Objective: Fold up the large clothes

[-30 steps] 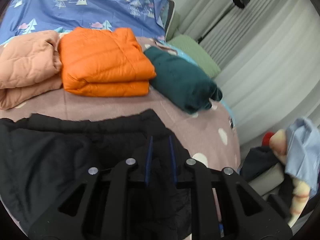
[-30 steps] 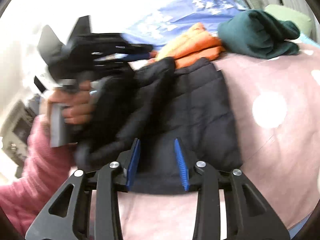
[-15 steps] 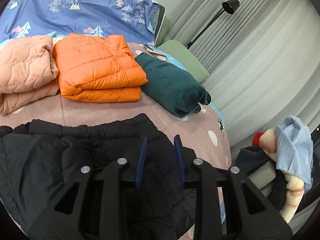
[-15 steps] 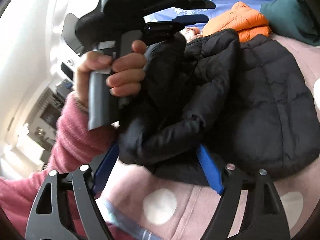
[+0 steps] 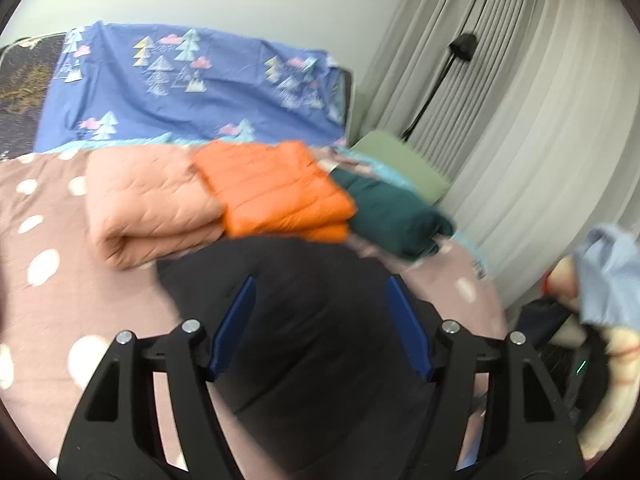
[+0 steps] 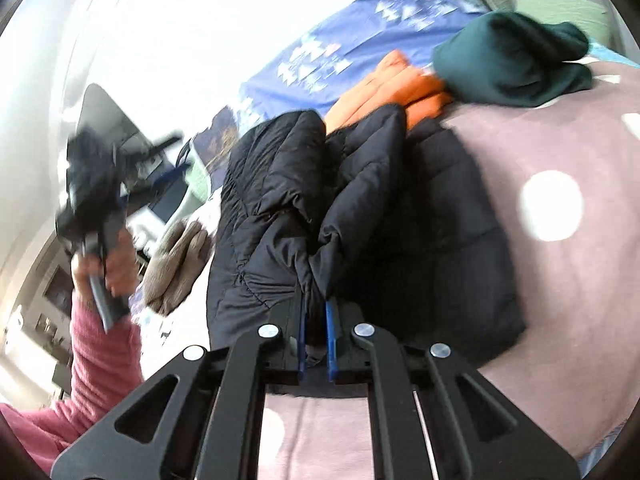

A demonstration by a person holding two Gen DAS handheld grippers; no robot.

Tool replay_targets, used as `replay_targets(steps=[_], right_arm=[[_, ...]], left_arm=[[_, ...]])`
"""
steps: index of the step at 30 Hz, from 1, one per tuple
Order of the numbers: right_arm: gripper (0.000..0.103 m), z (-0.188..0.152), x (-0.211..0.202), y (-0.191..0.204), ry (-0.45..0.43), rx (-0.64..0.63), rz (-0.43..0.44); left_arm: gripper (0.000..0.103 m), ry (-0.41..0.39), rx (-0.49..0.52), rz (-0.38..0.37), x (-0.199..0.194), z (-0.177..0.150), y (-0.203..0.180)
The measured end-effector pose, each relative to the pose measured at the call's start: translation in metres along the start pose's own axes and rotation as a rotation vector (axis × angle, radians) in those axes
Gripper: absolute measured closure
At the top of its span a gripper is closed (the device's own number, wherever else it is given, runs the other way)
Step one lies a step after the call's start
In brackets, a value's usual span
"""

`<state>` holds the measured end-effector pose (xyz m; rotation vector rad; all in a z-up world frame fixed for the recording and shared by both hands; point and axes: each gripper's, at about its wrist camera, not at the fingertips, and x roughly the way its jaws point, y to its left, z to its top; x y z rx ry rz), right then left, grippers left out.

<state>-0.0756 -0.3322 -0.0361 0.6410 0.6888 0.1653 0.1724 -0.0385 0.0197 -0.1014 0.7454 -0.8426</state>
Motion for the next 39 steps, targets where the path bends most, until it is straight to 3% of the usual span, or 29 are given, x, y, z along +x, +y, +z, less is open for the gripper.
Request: replay_targets(steps=[2,5,8,10,11,12,14,17,20,22,23,25,28,32,35,39], right_arm=[[0.095,-0.002,-0.003,-0.007,-0.005,0.025,-0.017],[0.095,-0.008,-0.002,-0.023,-0.007,0.057,-0.028],[0.095,-0.013,-0.008,-0.022,-0.007,0.045,-0.065],[0.090,-0.016,-0.014,-0.024,-0.005,0.034,-0.103],[0.083,-0.017,-0.019,-0.029,-0.012,0.042,-0.127],[0.068,-0.020,-0.023,-0.034,-0.020,0.048,-0.144],[0.057,-0.021,-0.033,-0.039,-0.048,0.060,-0.164],[0.056,-0.019,-0.049,-0.036,-0.091,0.058,-0.122],[0.048,-0.019,-0.043,-0.018,-0.091,-0.031,-0.138],[0.050,-0.019,-0.022,-0.015,-0.063,-0.066,-0.227],[0.067,-0.020,-0.015,-0.015,-0.043,-0.067,-0.283],[0.076,-0.026,0.008,-0.039,0.025,0.000,-0.380],[0.079,-0.033,0.012,-0.049,0.044,0.031,-0.426],[0.072,-0.029,-0.002,-0.040,0.023,-0.018,-0.487],[0.072,-0.022,-0.026,-0.028,-0.054,-0.041,-0.467],[0.072,-0.018,-0.032,0.009,-0.134,-0.188,-0.354]], left_arm=[[0.036,0.043,0.003,-0.010,0.011,-0.011,0.001],[0.057,0.154,0.041,-0.023,0.050,-0.028,-0.011],[0.059,0.213,0.093,0.019,0.091,-0.035,-0.026],[0.059,0.237,0.091,-0.024,0.113,-0.035,-0.035],[0.059,0.244,0.096,-0.036,0.119,-0.034,-0.039],[0.059,0.251,0.113,-0.043,0.127,-0.035,-0.046],[0.059,0.259,0.157,-0.010,0.139,-0.037,-0.058],[0.058,0.269,0.211,0.044,0.152,-0.044,-0.070],[0.058,0.269,0.229,0.047,0.155,-0.048,-0.071],[0.057,0.271,0.226,0.047,0.157,-0.051,-0.070],[0.057,0.271,0.225,0.050,0.158,-0.052,-0.070],[0.055,0.266,0.240,0.062,0.162,-0.056,-0.073],[0.055,0.251,0.322,0.099,0.169,-0.064,-0.083],[0.053,0.245,0.392,0.161,0.181,-0.072,-0.095],[0.053,0.260,0.378,0.153,0.184,-0.071,-0.092],[0.053,0.268,0.371,0.144,0.186,-0.070,-0.090]])
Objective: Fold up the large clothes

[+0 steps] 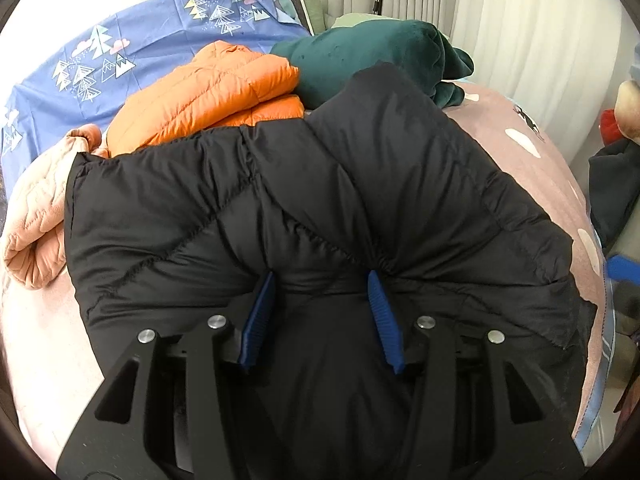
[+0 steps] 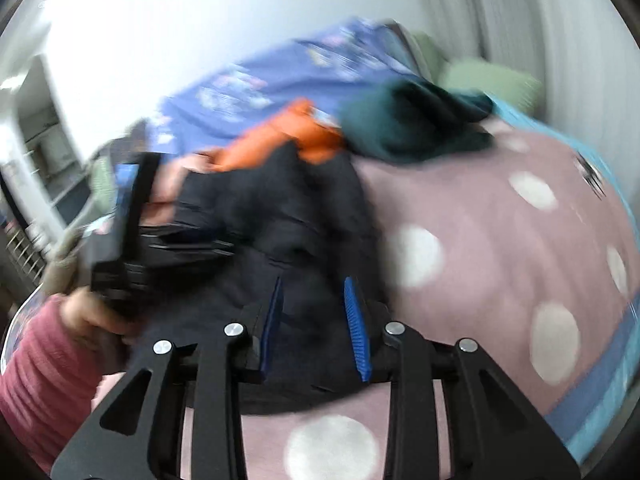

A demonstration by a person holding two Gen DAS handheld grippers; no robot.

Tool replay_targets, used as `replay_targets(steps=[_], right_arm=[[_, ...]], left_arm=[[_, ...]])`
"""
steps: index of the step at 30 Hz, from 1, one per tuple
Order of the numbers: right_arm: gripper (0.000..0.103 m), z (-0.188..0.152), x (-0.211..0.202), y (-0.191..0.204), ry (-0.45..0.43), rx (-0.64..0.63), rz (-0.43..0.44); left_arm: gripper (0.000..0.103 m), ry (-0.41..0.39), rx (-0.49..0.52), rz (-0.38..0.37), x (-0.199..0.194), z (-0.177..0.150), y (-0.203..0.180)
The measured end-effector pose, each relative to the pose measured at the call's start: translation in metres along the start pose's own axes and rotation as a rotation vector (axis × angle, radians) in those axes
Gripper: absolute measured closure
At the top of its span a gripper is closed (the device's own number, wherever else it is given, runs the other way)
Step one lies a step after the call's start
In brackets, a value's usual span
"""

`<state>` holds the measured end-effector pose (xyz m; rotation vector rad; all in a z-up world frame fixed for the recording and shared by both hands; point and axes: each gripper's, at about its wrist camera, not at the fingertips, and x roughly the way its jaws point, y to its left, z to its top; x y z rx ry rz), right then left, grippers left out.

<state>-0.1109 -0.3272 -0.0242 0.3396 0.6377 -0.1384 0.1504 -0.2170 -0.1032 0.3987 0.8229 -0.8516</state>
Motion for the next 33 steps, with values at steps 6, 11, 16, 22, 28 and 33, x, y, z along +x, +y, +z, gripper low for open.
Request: replay_targets(steps=[6,11,16,22,28,33], right_arm=[[0.074,-0.033,0.075,-0.005,0.171,-0.013,-0.087],[0.074,-0.040,0.082,0.003,0.185,-0.061,-0.170],[0.074,-0.038,0.084,-0.008,0.209,-0.021,-0.112],[0.074,-0.034,0.088,-0.006,0.212,0.014,-0.098],[0.074,-0.030,0.093,-0.016,0.208,0.008,-0.087],[0.074,-0.029,0.098,-0.021,0.204,0.012,-0.089]], left_arm=[[0.053,-0.005,0.012,0.005,0.001,-0.002,0.000],[0.052,-0.032,0.049,0.018,0.007,-0.007,-0.003],[0.052,-0.045,0.038,0.002,-0.004,-0.006,-0.001],[0.058,-0.120,0.085,-0.117,-0.039,0.029,-0.022],[0.025,-0.055,0.188,-0.022,0.009,0.073,-0.040],[0.018,0.031,0.132,-0.008,0.075,0.063,-0.027]])
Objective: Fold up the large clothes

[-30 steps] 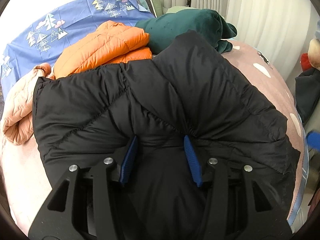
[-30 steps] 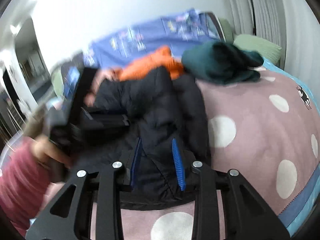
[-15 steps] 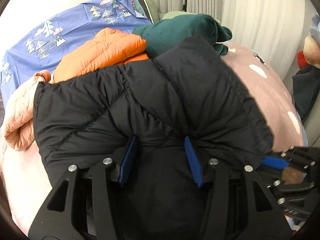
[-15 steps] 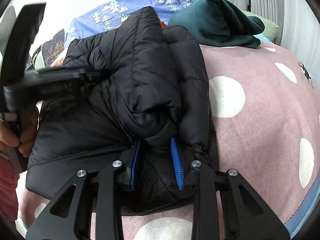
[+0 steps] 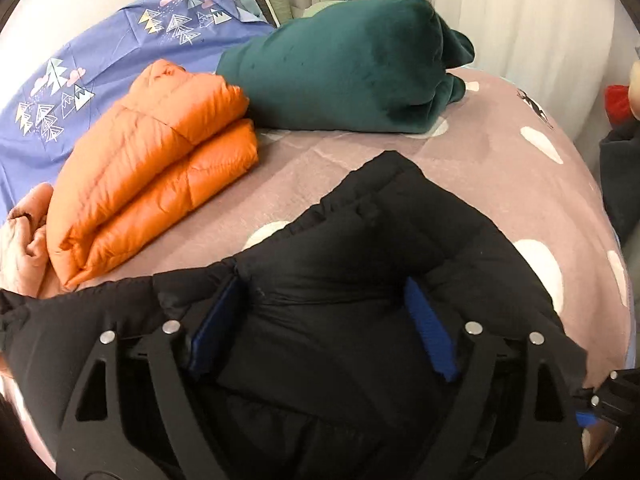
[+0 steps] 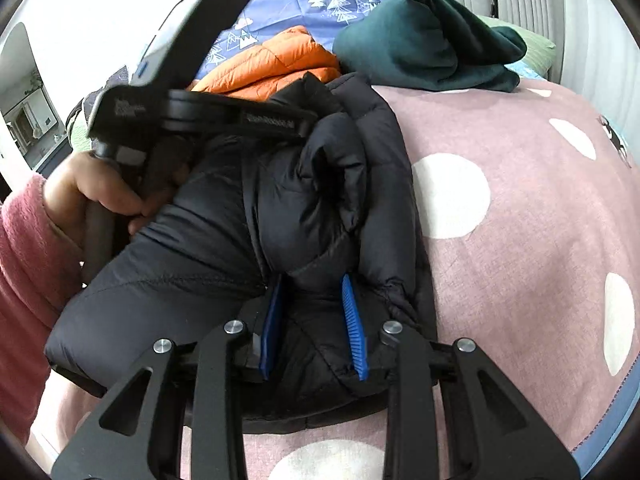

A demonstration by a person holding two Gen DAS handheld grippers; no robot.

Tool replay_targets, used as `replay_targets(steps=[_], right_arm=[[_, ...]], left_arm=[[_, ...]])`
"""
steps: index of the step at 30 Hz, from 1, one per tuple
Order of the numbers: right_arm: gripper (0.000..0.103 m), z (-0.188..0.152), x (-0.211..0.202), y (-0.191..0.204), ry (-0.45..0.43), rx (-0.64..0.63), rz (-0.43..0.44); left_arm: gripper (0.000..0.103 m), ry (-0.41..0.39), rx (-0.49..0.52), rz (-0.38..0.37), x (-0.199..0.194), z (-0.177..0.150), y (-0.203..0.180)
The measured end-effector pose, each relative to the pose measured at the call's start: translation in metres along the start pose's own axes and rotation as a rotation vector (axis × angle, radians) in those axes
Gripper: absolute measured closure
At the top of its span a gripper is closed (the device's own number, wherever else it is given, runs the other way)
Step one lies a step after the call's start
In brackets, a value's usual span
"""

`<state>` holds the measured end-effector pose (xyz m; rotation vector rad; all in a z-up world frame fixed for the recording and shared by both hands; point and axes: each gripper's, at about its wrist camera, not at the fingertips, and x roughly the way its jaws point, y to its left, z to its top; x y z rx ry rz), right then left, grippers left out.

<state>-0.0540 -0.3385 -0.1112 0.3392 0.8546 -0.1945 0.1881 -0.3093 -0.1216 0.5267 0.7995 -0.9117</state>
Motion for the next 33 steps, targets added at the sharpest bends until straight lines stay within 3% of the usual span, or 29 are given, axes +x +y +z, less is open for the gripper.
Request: replay_targets(steps=[7,13,15,19,22,24,28,31,33], right_arm=[[0.074,-0.001,-0.001,0.004,0.006,-0.020,-0.002],[0.074,-0.001,-0.001,0.004,0.012,-0.022,-0.005],[0.074,-0.001,-0.001,0.004,0.012,-0.028,-0.004],[0.073,0.001,-0.001,0.003,0.016,-0.021,-0.001],[0.073,0.001,-0.001,0.001,0.008,-0.020,0.004],[0.072,0.000,-0.001,0.000,0.003,-0.018,0.004],[0.072,-0.002,-0.001,0.003,-0.002,-0.027,-0.006],[0.072,-0.002,-0.001,0.007,-0.003,-0.037,-0.021],[0.072,-0.003,0.000,0.006,-0.004,-0.031,-0.020]], left_arm=[[0.017,0.000,-0.044,-0.054,0.009,-0.008,0.012],[0.018,-0.013,-0.042,-0.033,0.000,-0.008,0.007],[0.024,-0.032,-0.049,-0.034,-0.016,-0.009,0.009],[0.050,-0.100,-0.069,-0.062,-0.064,-0.010,0.022],[0.051,-0.190,-0.104,-0.029,-0.109,-0.020,0.048],[0.051,-0.203,-0.144,0.003,-0.122,-0.029,0.070],[0.049,-0.064,-0.248,0.085,-0.086,-0.054,0.117],[0.049,-0.042,-0.313,0.011,-0.053,-0.079,0.132],[0.049,-0.044,-0.303,0.021,-0.040,-0.083,0.126]])
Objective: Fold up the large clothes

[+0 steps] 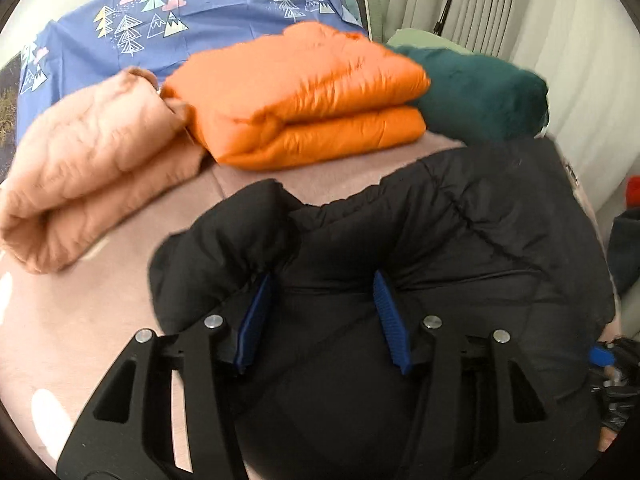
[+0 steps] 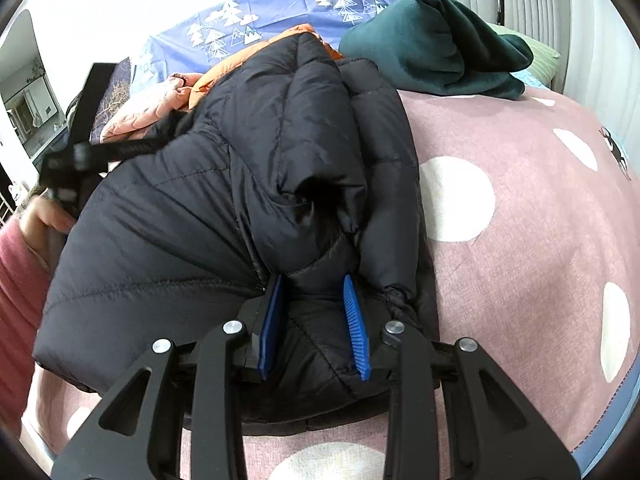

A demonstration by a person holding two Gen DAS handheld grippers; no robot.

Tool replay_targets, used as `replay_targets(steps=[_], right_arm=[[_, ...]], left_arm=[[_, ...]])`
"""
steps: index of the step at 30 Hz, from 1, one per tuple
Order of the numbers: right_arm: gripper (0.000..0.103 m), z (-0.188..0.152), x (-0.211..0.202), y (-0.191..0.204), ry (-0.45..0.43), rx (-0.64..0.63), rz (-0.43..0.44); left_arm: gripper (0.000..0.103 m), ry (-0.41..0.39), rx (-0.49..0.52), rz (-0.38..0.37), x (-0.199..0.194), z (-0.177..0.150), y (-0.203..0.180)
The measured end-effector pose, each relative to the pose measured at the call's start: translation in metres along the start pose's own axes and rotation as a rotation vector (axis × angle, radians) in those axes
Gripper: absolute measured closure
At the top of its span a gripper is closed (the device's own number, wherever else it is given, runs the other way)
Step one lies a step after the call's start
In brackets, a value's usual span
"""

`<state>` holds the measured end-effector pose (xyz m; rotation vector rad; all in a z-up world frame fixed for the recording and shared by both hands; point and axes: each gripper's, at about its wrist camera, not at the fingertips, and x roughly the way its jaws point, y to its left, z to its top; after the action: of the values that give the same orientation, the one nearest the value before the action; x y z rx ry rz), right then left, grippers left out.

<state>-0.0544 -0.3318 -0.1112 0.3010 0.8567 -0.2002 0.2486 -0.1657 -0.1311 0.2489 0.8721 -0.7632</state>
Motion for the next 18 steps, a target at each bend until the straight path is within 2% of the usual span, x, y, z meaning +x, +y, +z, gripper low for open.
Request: replay_targets(steps=[5,9,11,13,14,16,18], right_arm=[[0.072,0.000,0.001,-0.004,0.003,0.011,0.023],[0.072,0.001,0.001,-0.004,0.009,0.018,0.024],[0.072,0.001,0.000,-0.005,0.009,0.022,0.029],[0.072,0.001,0.001,-0.005,0.007,0.024,0.032],[0.072,0.001,0.001,-0.005,0.006,0.026,0.033],[0.071,0.001,0.001,-0.005,0.005,0.031,0.038],[0.070,0.001,0.001,-0.005,0.003,0.035,0.038]], left_arm=[[0.049,0.009,0.011,0.016,0.007,-0.004,-0.004],[0.049,0.007,0.021,0.094,-0.012,0.000,-0.014],[0.044,-0.004,0.009,0.104,-0.033,-0.001,-0.018],[0.032,-0.068,0.018,0.062,-0.071,-0.011,-0.025],[0.030,-0.102,0.030,0.040,-0.089,-0.019,-0.029],[0.020,-0.162,0.079,0.000,-0.129,-0.044,-0.044],[0.015,-0.186,0.146,0.018,-0.158,-0.075,-0.063]])
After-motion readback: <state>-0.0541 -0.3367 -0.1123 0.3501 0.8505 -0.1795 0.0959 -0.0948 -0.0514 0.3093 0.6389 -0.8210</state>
